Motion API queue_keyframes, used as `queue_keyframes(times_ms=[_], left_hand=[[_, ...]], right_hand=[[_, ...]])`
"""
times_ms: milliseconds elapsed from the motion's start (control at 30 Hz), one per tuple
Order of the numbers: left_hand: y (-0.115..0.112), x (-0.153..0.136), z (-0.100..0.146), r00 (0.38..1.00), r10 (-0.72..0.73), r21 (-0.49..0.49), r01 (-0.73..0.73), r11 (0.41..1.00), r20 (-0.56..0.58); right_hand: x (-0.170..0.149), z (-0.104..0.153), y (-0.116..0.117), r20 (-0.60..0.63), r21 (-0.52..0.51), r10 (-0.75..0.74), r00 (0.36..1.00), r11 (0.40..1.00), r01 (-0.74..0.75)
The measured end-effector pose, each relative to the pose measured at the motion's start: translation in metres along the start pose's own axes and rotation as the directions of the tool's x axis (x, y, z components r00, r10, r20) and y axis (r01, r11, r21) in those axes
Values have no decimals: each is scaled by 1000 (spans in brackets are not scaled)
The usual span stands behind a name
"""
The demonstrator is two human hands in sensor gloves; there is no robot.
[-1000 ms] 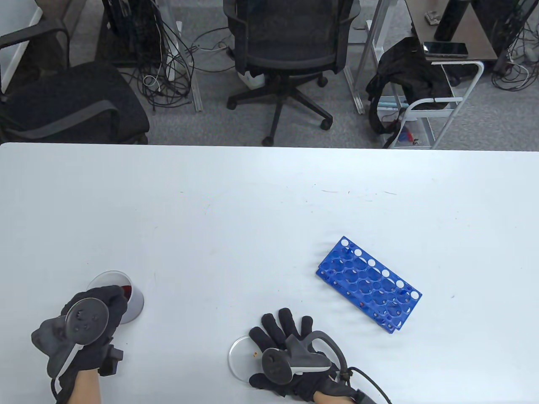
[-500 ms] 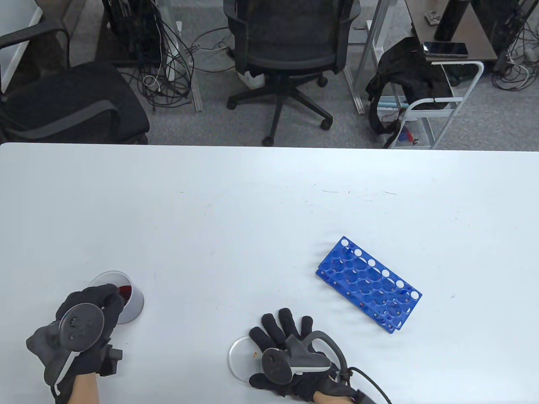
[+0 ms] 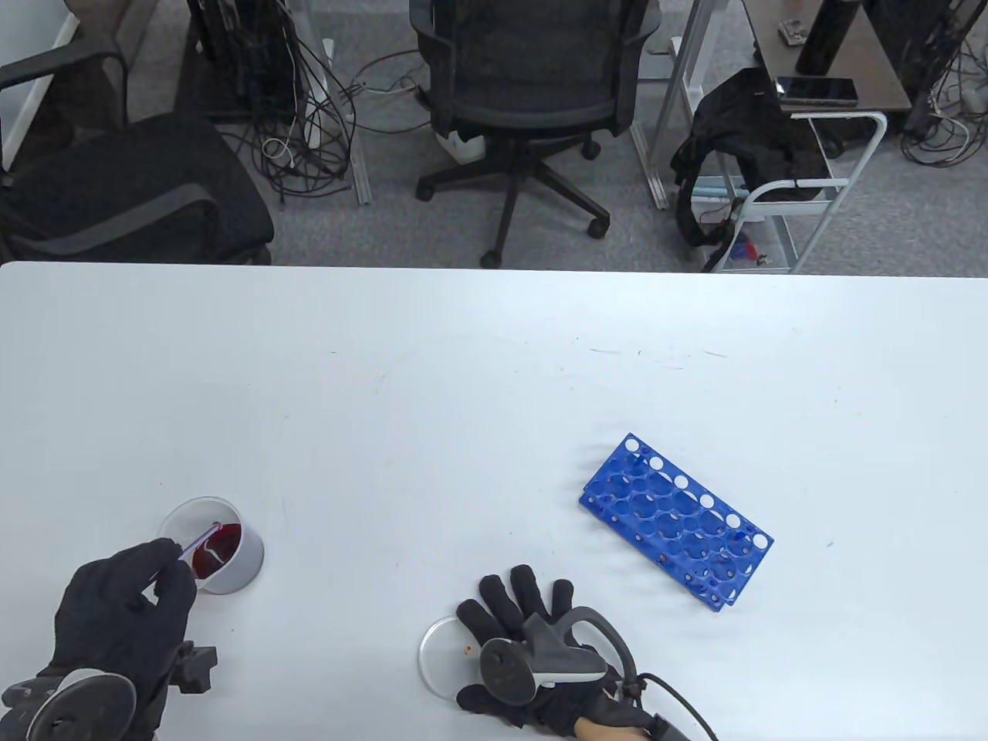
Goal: Dip glass rod and spread liquid on culture dish
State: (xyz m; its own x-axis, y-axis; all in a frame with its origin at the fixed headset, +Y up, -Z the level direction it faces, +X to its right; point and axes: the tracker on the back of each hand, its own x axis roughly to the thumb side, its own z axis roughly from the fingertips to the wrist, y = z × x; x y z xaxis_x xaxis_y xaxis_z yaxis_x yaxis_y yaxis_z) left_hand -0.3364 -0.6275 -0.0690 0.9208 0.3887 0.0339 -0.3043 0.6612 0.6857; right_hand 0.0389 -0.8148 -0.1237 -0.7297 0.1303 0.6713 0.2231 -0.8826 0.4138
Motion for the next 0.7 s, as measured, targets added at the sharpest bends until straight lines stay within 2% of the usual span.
queue_keyframes(times_ms=[133,333,533,700], left_hand=[[-1,7,5,999,22,-19,-21,1000,31],[-15,25,9,987,120,-151,-103,983,108],[-29,35,11,948,293,-283,-250,926,122],[-44,47,14,913,378,-420,-285,862,157]], right_hand=[[0,0,0,0,0,0,1000,1000,0],[0,0,0,0,0,0,1000,1000,0],[0,0,0,0,0,0,1000,1000,0],[0,0,0,0,0,0,1000,1000,0]])
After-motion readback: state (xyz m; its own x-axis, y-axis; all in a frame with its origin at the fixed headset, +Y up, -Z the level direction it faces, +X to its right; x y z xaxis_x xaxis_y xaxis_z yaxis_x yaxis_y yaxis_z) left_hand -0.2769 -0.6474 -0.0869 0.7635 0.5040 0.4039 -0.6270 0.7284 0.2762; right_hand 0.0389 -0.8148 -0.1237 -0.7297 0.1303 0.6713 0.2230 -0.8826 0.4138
